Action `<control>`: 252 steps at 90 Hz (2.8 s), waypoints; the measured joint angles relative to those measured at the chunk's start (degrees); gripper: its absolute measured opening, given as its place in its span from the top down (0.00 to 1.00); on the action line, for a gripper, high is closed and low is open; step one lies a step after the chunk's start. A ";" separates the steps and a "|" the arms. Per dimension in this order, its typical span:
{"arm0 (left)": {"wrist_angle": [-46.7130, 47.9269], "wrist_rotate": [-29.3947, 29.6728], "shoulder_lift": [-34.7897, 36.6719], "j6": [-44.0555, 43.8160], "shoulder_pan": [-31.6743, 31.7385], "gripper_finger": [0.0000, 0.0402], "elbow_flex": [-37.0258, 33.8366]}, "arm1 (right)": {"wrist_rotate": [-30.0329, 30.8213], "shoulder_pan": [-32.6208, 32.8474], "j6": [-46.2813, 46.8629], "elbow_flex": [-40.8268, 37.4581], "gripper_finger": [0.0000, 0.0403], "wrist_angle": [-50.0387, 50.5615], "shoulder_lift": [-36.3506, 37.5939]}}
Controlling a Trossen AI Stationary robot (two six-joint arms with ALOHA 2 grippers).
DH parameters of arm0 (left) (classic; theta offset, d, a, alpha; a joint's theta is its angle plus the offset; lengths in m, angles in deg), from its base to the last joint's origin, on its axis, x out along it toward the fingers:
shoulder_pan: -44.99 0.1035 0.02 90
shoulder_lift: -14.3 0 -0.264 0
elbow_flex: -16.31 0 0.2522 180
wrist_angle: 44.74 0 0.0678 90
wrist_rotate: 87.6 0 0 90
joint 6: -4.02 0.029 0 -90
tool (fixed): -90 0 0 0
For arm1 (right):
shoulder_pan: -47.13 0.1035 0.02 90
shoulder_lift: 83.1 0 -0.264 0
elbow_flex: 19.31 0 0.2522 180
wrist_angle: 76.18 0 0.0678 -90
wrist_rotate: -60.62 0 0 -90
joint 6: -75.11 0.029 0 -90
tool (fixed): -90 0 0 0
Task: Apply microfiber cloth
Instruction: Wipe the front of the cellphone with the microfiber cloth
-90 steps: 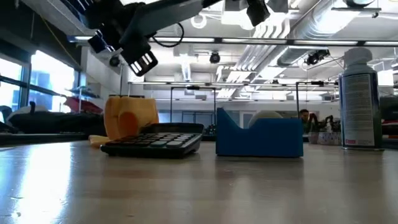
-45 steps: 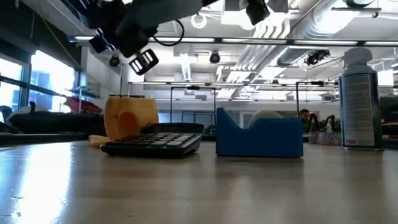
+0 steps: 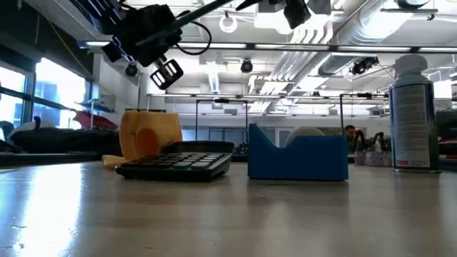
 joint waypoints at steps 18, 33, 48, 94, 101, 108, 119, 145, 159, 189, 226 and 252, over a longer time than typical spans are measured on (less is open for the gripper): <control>0.99 0.05 3.48 3.33 6.12 0.99 0.00 | 4.29 0.63 3.29 -0.15 0.54 0.21 2.84; 6.79 1.04 11.00 10.33 13.31 1.00 0.07 | 5.67 1.08 16.44 -0.16 0.51 6.49 8.45; 7.22 7.40 18.67 11.16 17.72 1.00 0.04 | 1.49 -2.77 44.13 -0.15 0.52 20.82 13.24; -6.79 36.71 33.38 6.35 21.05 1.00 0.04 | -51.00 -21.09 98.51 -0.15 0.52 3.95 -7.47; -7.76 38.09 33.92 5.98 21.98 1.00 0.04 | -51.54 -21.14 100.66 -0.15 0.52 -0.93 -11.17; -7.89 37.27 34.02 6.14 23.23 1.00 0.04 | -51.35 -21.47 103.30 -0.15 0.52 -7.51 -14.75; -9.25 33.22 31.39 6.16 25.21 1.00 0.04 | -54.92 -22.91 108.39 1.70 0.52 -12.86 -19.81; -11.64 29.55 22.55 4.83 25.90 0.99 0.04 | -60.51 -24.93 110.19 12.36 0.52 -5.00 -30.43; -12.20 30.25 20.95 4.52 25.90 0.99 0.04 | -63.48 -26.32 111.44 16.07 0.52 -2.89 -34.20; -14.98 36.56 24.40 -1.68 20.45 0.99 -6.76 | -63.05 -26.60 104.97 21.21 0.69 1.35 -40.86; -25.96 40.33 29.31 -9.22 18.37 1.00 -17.98 | -53.54 -22.97 90.62 20.87 1.00 3.89 -28.58; -32.89 44.95 29.20 -10.28 12.91 1.00 -24.92 | -27.54 -18.91 68.22 20.94 1.00 4.60 -10.78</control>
